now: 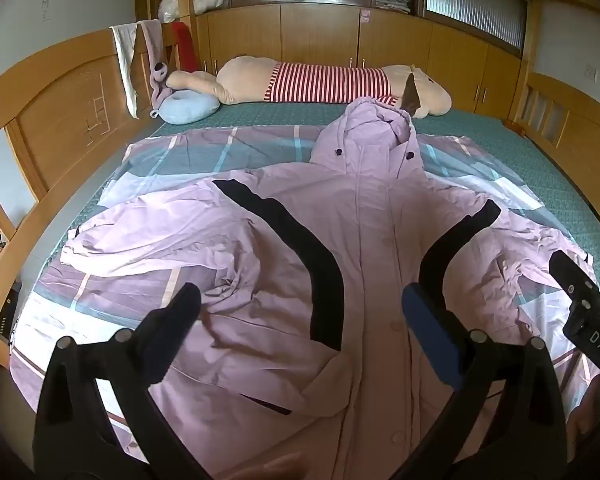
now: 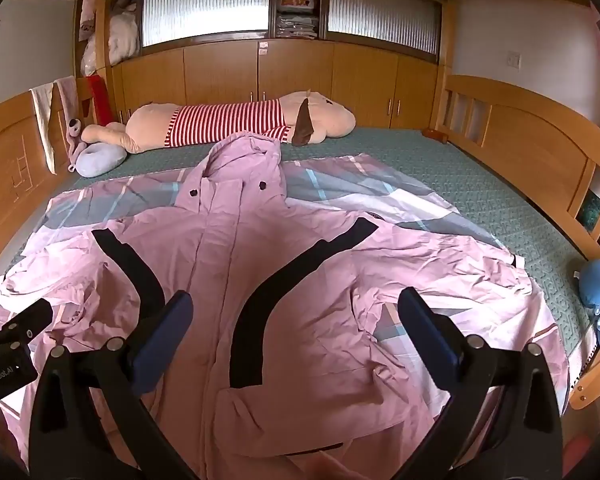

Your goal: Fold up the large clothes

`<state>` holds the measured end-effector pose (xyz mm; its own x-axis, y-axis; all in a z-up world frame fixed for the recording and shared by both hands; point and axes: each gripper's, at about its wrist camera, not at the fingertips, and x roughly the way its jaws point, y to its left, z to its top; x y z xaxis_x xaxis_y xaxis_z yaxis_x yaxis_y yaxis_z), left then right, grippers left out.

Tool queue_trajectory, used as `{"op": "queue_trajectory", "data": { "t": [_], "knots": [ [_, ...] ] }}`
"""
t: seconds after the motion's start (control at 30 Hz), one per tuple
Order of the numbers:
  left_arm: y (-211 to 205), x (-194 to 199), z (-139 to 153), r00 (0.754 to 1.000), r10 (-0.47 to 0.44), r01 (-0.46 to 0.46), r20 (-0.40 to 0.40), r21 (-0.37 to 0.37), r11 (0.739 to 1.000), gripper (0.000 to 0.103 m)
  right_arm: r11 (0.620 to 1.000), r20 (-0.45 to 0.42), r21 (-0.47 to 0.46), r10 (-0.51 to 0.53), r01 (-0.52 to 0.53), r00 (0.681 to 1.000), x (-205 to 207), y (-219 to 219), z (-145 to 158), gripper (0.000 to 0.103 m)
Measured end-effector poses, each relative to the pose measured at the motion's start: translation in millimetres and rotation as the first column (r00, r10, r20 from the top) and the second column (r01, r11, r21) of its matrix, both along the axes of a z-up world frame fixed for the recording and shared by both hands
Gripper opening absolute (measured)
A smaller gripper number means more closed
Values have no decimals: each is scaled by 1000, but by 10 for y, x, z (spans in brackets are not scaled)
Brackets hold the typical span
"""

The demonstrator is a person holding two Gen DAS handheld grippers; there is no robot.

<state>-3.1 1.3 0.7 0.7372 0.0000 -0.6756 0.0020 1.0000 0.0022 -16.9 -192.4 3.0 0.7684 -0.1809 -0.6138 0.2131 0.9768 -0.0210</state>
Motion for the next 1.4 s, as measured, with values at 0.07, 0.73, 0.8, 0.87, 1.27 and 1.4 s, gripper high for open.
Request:
{"op": "queue_trajectory", "data": {
  "t": [0.07,0.73,0.8,0.87,1.27,1.4],
  "knots": [
    [-40,36,-16,1000,-1,1,-4,-1,1000,101,1000,0,0,2,-2,1000,-1,-12,-7,102],
    [-5,50,-53,1000,0,0,-8,2,1000,101,1000,-2,-13,27,-27,1000,-15,96,-17,102],
    [-6,50,-52,1000,0,0,-8,1,1000,101,1000,2,-7,30,-30,1000,-18,91,-10,102],
    [-2,52,-56,1000,4,-4,-8,2,1000,101,999,6,-14,30,-29,1000,-23,102,-5,102],
    [17,44,-113,1000,2,-2,-10,5,1000,101,999,2,-9,33,-33,999,-20,90,-9,102],
    [24,43,-126,1000,1,-1,-10,6,1000,101,999,1,-8,33,-33,999,-23,95,-14,102]
  ]
}}
